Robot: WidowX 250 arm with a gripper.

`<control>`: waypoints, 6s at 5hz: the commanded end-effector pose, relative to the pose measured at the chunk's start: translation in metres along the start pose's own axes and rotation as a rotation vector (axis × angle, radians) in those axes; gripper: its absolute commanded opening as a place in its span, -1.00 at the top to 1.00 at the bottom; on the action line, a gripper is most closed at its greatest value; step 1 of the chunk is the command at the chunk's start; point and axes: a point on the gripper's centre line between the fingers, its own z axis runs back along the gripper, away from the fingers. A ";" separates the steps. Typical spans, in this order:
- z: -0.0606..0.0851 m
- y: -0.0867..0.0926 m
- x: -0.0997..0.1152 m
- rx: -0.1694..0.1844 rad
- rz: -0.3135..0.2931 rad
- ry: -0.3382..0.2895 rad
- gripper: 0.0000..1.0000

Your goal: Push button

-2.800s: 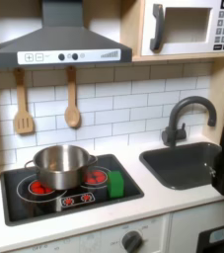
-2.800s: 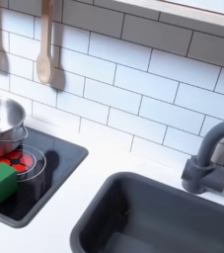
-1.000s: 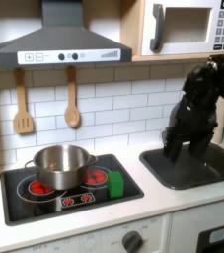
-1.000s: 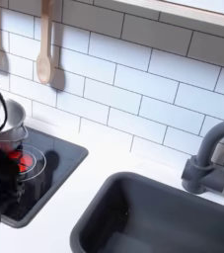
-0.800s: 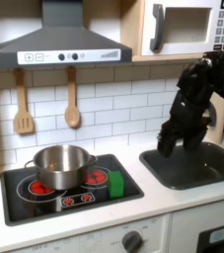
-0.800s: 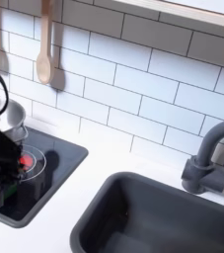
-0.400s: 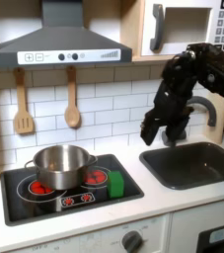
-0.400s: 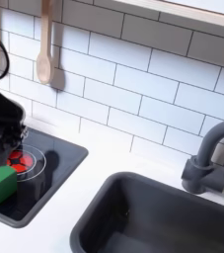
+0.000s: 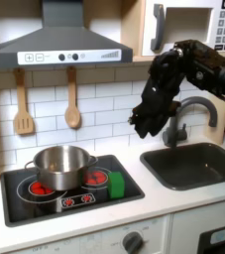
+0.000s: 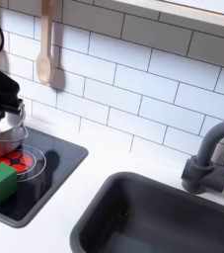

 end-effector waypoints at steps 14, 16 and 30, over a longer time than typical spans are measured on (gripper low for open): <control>0.018 0.058 0.152 0.024 0.070 -0.435 1.00; 0.016 0.059 0.164 0.017 0.078 -0.454 1.00; 0.028 0.053 0.187 -0.031 0.042 -0.490 1.00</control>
